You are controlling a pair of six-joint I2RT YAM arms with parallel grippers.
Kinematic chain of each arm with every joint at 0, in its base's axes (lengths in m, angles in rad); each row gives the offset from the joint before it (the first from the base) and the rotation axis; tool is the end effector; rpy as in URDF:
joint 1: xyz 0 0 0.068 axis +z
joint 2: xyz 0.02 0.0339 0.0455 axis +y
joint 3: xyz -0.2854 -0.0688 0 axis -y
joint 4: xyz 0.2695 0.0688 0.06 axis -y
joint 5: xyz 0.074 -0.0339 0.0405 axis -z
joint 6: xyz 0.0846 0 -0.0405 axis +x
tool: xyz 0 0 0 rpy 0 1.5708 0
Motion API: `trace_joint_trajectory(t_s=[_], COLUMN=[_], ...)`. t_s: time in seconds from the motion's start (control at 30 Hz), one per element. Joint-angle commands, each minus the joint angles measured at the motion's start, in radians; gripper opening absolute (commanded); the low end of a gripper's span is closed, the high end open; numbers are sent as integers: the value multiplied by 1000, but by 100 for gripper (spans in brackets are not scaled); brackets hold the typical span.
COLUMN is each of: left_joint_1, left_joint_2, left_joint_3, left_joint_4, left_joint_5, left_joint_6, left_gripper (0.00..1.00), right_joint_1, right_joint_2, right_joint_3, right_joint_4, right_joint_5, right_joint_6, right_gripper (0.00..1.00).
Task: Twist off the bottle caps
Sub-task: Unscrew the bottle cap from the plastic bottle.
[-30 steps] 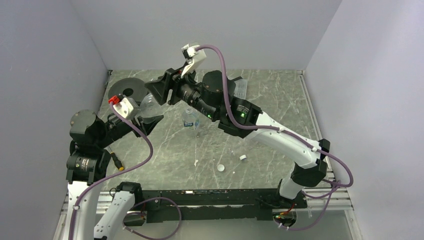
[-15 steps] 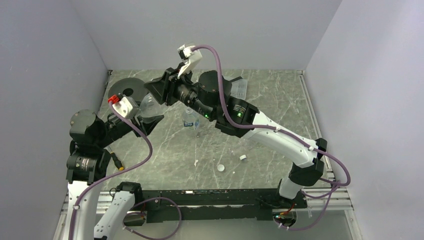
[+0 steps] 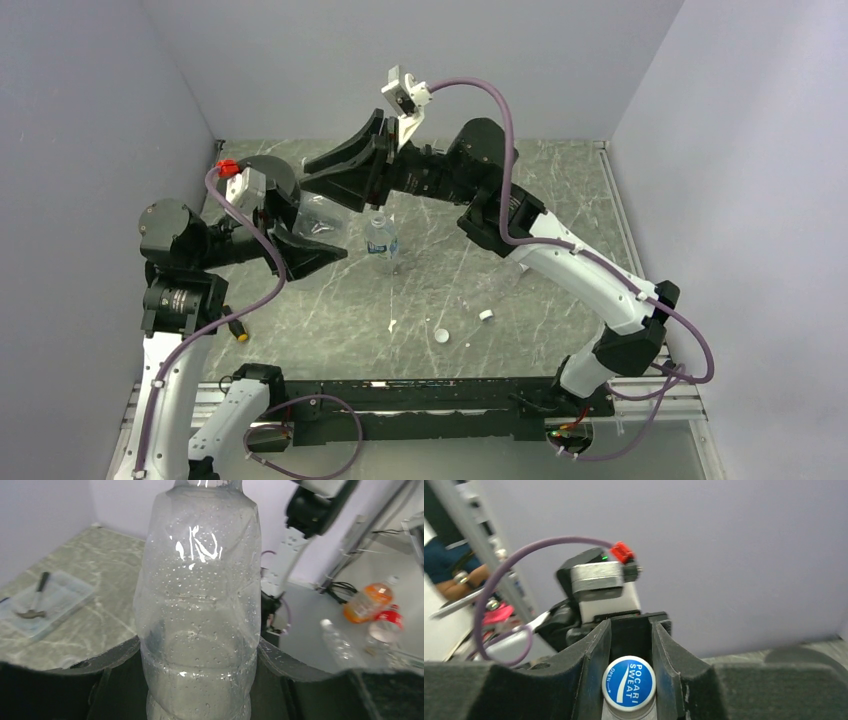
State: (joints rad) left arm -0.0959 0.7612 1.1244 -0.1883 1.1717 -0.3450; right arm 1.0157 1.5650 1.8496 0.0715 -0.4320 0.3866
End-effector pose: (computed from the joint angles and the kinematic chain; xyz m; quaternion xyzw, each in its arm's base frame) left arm 0.1411 -0.0919 0.4808 0.3538 0.5840 -0.4863 0.5452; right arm 0.1815 0.3599 0.5847 -0.3398 0.4756 0.6109 0.5340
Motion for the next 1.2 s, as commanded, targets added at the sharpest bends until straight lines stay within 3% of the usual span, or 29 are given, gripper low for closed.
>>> trace_joint_trajectory(t_s=[0.0, 0.17, 0.23, 0.37, 0.43, 0.47, 0.5, 0.57, 0.63, 0.8, 0.9, 1.17], left_joint_1=[5, 5, 5, 5, 5, 5, 5, 5, 5, 5, 5, 5], left_joint_2=[-4, -4, -4, -13, -22, -27, -34, -42, -50, -68, -75, -82], left_joint_3=[34, 26, 28, 56, 66, 70, 73, 80, 79, 47, 34, 12], left_joint_4=[172, 240, 233, 100, 22, -17, -66, -136, -182, -199, -194, -192], left_joint_5=[138, 142, 138, 97, 68, 47, 20, -71, -150, -273, -323, -353], left_joint_6=[-199, -260, -251, -125, -45, 5, 47, 148, 238, 356, 396, 423], left_gripper=[0, 0, 0, 0, 0, 0, 0, 0, 0, 0, 0, 0], right_joint_1=[-26, -28, -28, -34, -34, -32, -21, 13, 51, 196, 214, 221], right_joint_2=[-50, -52, -31, -22, -51, -73, -96, -148, -160, -73, -2, 38], right_joint_3=[22, -22, 13, 63, 43, 19, -5, -70, -94, 49, 177, 183], right_joint_4=[142, 250, 208, 66, 13, 2, -12, 4, 13, -135, -247, -236], right_joint_5=[-399, -546, -603, -500, -297, -179, 35, 268, 381, 658, 790, 813], right_joint_6=[40, 84, 70, -4, -45, -57, -69, -106, -153, -239, -187, -131], right_gripper=[0, 0, 0, 0, 22, 41, 63, 83, 93, 99, 99, 88])
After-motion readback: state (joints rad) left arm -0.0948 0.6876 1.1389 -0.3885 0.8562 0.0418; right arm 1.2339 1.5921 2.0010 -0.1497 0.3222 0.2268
